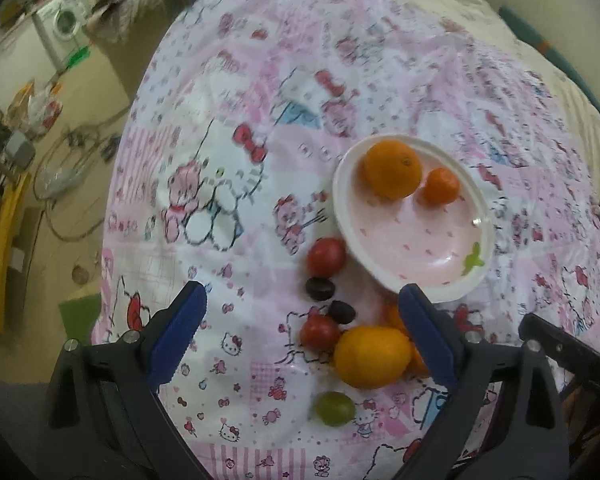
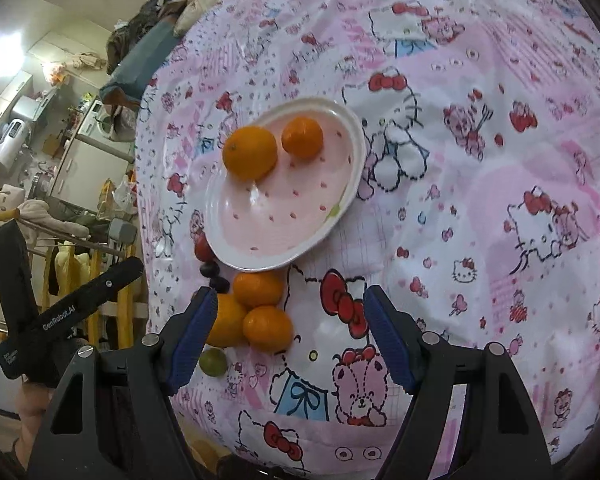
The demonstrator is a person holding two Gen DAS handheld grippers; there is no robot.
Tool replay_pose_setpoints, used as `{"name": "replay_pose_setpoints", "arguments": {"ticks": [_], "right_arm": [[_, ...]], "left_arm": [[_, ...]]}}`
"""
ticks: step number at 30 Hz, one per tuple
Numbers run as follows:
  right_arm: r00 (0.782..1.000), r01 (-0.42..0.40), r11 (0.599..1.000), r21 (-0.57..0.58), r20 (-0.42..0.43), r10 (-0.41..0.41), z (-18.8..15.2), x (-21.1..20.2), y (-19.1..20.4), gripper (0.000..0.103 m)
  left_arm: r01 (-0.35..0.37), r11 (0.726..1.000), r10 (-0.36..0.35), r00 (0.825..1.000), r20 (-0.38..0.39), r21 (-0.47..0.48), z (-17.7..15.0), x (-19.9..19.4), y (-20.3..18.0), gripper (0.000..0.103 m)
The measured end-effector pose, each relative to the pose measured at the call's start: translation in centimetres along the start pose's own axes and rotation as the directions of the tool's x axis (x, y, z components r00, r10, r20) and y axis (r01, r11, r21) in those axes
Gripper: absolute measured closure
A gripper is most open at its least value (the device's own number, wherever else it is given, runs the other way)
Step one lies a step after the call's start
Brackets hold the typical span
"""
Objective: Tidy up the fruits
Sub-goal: 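Grasp the second large orange with the left tool while the right tool grasps a mandarin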
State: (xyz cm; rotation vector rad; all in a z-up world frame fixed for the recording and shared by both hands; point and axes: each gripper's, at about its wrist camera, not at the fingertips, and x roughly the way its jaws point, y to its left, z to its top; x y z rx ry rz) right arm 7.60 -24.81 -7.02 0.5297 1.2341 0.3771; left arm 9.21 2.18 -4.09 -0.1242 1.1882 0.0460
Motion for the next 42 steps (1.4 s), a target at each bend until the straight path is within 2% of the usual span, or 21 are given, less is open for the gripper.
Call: {"name": "replay_pose_setpoints", "arguments": {"ticks": [3, 6, 8, 10, 14, 20, 23, 25, 30, 36, 42], "right_arm": [[1.0, -0.005, 1.0, 0.022, -0.015, 0.005, 0.1, 0.6, -0.2, 0.025], [1.0, 0.003, 1.0, 0.025, -0.02, -0.003, 0.4, 0.9, -0.2, 0.025], [1.0, 0.001, 1.0, 0.029, -0.021, -0.001, 0.5, 1.0, -0.2, 0.025], [1.0, 0.005, 1.0, 0.029, -0.021, -0.005, 0.6, 1.1, -0.2, 0.025], [1.0, 0.01, 0.999, 0.036, -0.021, -0.009, 0.7, 1.1, -0.4, 0.025], [1.0, 0.013, 0.999, 0.052, -0.022, -0.012, 0.7, 1.0, -0.9, 0.025], [1.0, 0.013, 0.998, 0.06, -0.019, -0.012, 0.8, 0.9, -1.2, 0.025], [1.0, 0.013, 0.998, 0.058, -0.014, -0.012, 0.8, 0.7, -1.2, 0.025], [1.0, 0.02, 0.998, 0.06, -0.011, -0.019, 0.8, 0.5, -1.4, 0.025], [1.0, 0.025, 0.998, 0.053, -0.005, -0.025, 0.7, 0.3, -1.3, 0.025], [0.999, 0.025, 0.999, 0.037, -0.021, -0.024, 0.5, 0.7, -1.1, 0.025]], "left_arm": [[0.003, 0.999, -0.006, 0.996, -0.084, -0.037, -0.3, 1.8, 0.6, 0.008], [0.027, 0.998, -0.036, 0.985, -0.169, -0.055, -0.9, 3.6, 0.6, 0.017], [0.048, 0.998, -0.057, 0.975, -0.214, -0.047, -1.7, 4.4, 0.0, 0.018], [0.064, 0.998, -0.063, 0.973, -0.221, -0.006, -2.3, 4.3, -1.2, 0.018], [0.069, 0.986, -0.034, 0.975, -0.22, 0.15, -3.6, 4.3, -4.5, 0.018], [0.061, 0.967, 0.009, 0.962, -0.272, 0.248, -4.5, 6.0, -6.8, 0.021], [0.065, 0.967, 0.0, 0.966, -0.257, 0.245, -4.6, 5.9, -7.2, 0.03], [0.075, 0.961, -0.005, 0.967, -0.254, 0.265, -4.7, 5.6, -7.6, 0.049], [0.078, 0.96, -0.007, 0.967, -0.254, 0.268, -4.6, 5.3, -7.8, 0.052], [0.122, 0.962, -0.061, 0.967, -0.246, 0.243, -4.4, 3.6, -6.4, 0.053], [0.162, 0.974, -0.138, 0.979, -0.152, 0.16, -2.7, 0.1, -3.9, 0.053]]}}
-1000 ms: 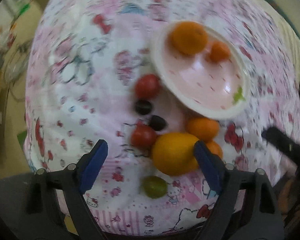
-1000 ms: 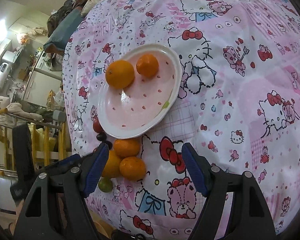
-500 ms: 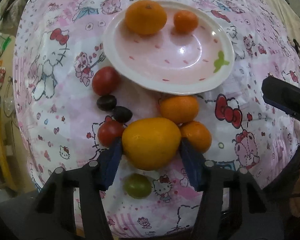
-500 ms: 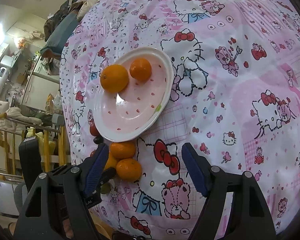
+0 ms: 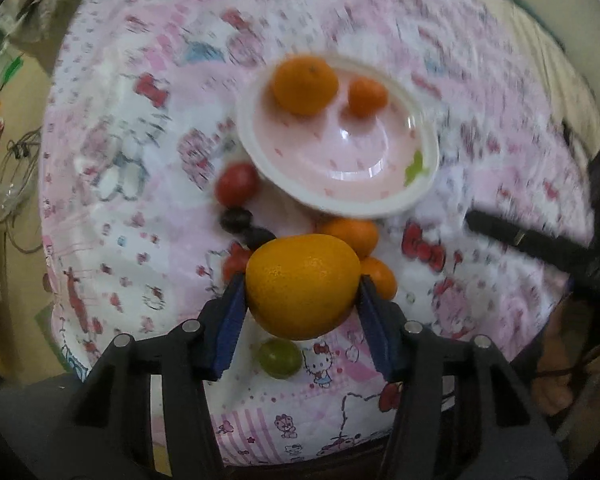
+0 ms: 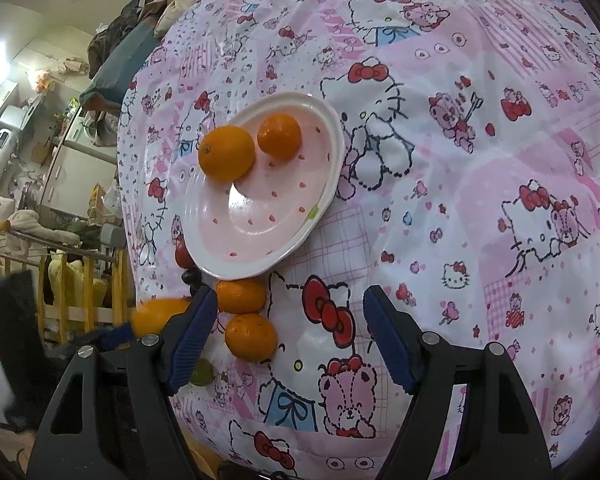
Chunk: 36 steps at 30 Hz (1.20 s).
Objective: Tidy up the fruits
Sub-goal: 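Grasp the second large orange with the left tool while the right tool grasps a mandarin, then place the large orange on the plate with the left tool while the right places the mandarin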
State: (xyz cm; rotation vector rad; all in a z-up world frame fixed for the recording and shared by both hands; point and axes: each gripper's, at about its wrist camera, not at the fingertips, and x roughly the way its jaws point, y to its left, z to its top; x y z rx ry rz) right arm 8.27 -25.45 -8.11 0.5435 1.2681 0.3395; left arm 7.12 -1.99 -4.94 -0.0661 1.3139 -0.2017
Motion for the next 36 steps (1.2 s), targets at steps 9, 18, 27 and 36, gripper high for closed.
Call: {"name": "replay_pose_setpoints", "arguments": {"ticks": [9, 18, 27, 36], "right_arm": [[0.987, -0.031, 0.992, -0.122, -0.162, 0.011, -2.2, 5.1, 3.1, 0.025], [0.976, 0.041, 0.95, -0.31, -0.192, -0.105, -3.0, 8.9, 6.6, 0.05], [0.977, 0.017, 0.962, -0.272, -0.2, -0.074, -2.7, 7.6, 5.2, 0.06], [0.988, -0.035, 0.978, -0.207, -0.156, 0.002, -2.7, 4.2, 3.3, 0.06]], "left_arm": [[-0.071, 0.989, 0.085, 0.991, 0.104, -0.13, 1.2, -2.2, 3.6, 0.053], [-0.064, 0.986, 0.078, 0.993, 0.088, -0.157, 1.0, -1.6, 4.2, 0.053], [-0.072, 0.983, 0.086, 0.993, 0.076, -0.17, 1.1, -1.1, 4.5, 0.053], [-0.089, 0.982, 0.102, 0.992, 0.069, -0.164, 1.1, -0.5, 4.1, 0.053]]}}
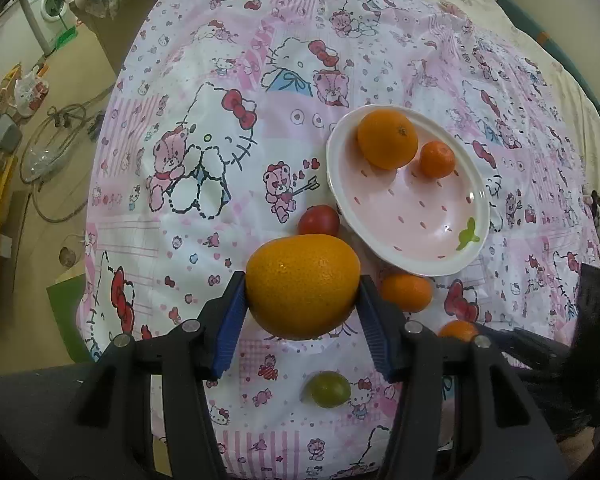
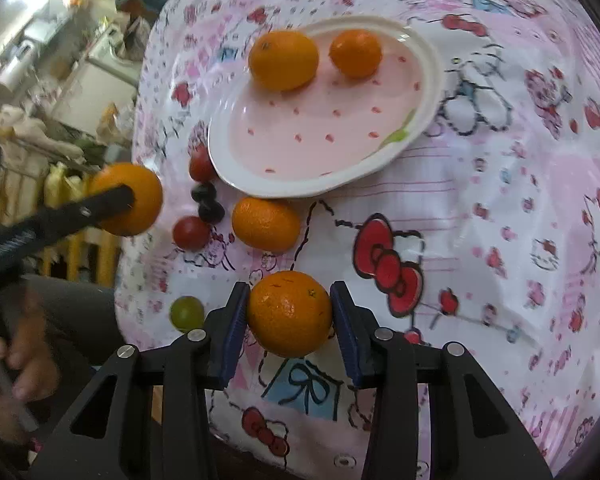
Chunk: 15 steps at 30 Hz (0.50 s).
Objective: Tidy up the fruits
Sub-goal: 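Place the large orange on the plate with the left tool while the right places the mandarin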
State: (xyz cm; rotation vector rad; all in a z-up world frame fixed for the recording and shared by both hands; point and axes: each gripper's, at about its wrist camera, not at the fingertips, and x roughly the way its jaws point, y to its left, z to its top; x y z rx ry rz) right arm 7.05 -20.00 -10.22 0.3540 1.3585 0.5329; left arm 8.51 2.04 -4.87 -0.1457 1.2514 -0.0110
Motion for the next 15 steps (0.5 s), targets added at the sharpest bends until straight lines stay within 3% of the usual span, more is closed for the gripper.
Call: {"name": "replay_pose_setpoints", "arguments": {"ticks": [9, 15], "right_arm": [[0.983, -0.075, 0.995, 0.06, 0.174, 0.063, 0.1, -5.9, -2.2, 0.06], [0.934, -0.135, 0.987, 0.084, 0.344, 0.098, 0.7, -10.6, -3.5, 0.06]], "left_arm": [[-0.012, 1.0, 0.011, 0.999, 0.034, 0.017, 0.1, -0.1, -0.8, 0.053], [-0.016, 0.999, 0.014, 0.998, 0.067, 0.033, 0.1, -0.5, -1.2, 0.053]]}}
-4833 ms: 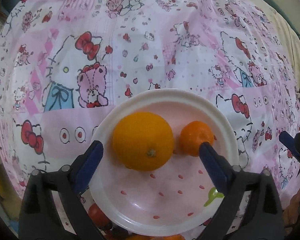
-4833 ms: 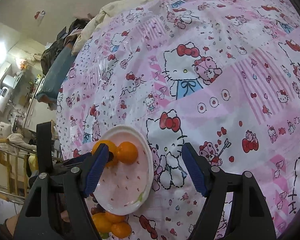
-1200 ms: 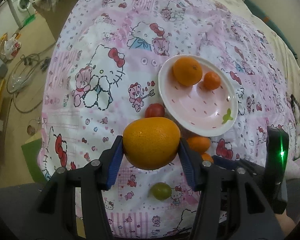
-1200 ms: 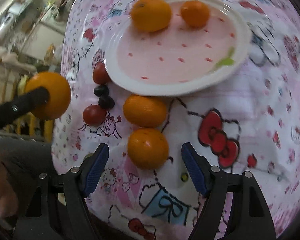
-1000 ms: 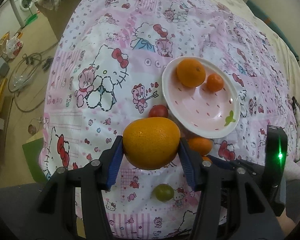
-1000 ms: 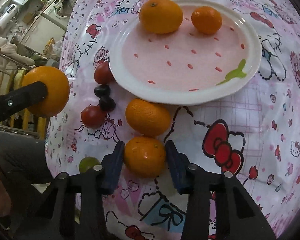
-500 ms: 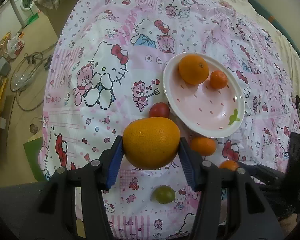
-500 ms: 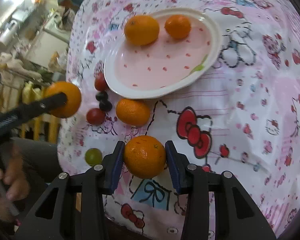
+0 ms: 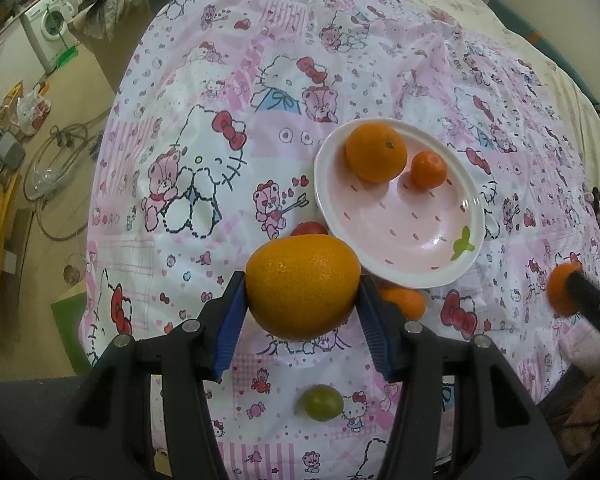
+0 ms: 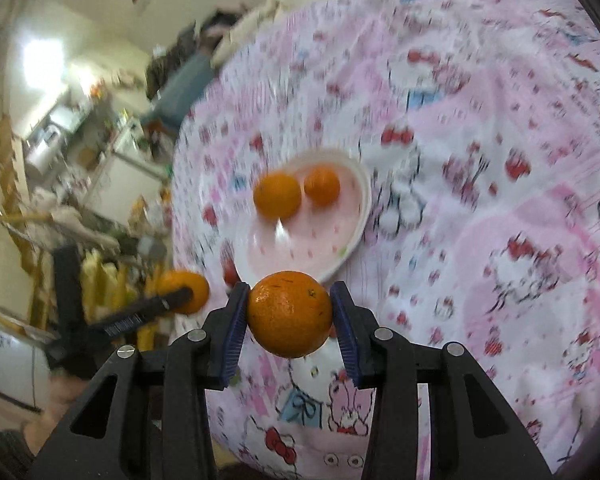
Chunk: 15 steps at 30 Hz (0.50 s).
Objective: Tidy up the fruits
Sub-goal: 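Place the large orange on the plate with the left tool while the right places the mandarin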
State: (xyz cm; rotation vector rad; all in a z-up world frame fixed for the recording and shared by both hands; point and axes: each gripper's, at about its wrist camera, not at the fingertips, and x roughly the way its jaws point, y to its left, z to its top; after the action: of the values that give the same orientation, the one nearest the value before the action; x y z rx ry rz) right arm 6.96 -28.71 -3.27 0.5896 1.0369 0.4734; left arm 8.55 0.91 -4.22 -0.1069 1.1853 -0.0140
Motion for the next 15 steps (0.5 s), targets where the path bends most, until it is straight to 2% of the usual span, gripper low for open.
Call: {"name": "replay_pose_setpoints", "arguments": {"ticks": [5, 15], "right_arm": [[0.996, -0.046, 0.999, 0.027, 0.071, 0.044, 1.7, -1.7, -0.4, 0.06], [0.997, -0.058, 0.998, 0.033, 0.046, 0.056, 5.0, -0.2, -0.4, 0.06]], "left_arm": [[-0.006, 1.0, 0.006, 1.0, 0.018, 0.003, 0.1, -0.3, 0.1, 0.053], [0.018, 1.0, -0.018, 1.0, 0.018, 0.026, 2.0, 0.0, -0.7, 0.053]]}}
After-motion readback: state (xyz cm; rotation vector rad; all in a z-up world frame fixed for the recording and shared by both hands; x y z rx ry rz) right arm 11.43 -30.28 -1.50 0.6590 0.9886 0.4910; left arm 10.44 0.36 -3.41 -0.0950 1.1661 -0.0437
